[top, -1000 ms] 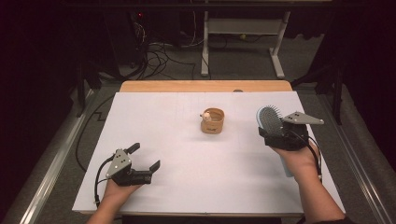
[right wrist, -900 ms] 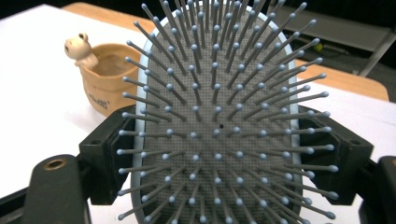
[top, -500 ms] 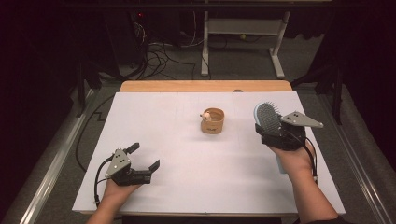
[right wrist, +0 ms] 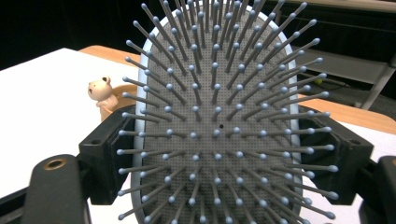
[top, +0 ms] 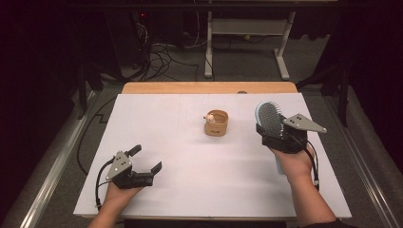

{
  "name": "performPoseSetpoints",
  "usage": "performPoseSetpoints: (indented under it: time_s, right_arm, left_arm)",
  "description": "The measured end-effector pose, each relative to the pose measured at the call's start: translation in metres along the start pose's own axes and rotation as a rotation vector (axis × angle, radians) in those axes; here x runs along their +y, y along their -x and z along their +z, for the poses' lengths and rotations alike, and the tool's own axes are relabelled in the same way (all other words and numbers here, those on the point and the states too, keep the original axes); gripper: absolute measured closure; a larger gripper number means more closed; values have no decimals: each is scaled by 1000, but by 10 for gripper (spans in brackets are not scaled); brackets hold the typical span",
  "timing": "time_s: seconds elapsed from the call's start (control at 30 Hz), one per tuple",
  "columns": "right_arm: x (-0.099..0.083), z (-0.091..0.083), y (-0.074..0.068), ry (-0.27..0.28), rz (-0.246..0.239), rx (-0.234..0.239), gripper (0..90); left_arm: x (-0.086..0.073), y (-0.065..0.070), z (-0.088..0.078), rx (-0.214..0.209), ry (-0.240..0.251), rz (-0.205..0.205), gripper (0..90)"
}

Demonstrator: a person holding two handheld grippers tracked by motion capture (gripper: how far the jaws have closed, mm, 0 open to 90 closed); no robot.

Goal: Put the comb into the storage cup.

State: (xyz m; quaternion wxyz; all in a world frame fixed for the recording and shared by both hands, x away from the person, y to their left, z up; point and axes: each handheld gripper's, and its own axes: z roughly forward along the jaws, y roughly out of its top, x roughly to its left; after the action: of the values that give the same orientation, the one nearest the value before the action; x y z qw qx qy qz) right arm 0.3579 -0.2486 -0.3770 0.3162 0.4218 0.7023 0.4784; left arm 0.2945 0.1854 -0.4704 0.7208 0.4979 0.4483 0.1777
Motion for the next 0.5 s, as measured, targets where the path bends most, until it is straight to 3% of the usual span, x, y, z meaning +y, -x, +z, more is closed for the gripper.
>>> performPoseSetpoints:
  time_s: [0.5]
  right_arm:
    - [-1, 8, -10, 40, 6, 16, 206]
  left_arm:
    - [-1, 0, 1, -2, -13, -9, 15]
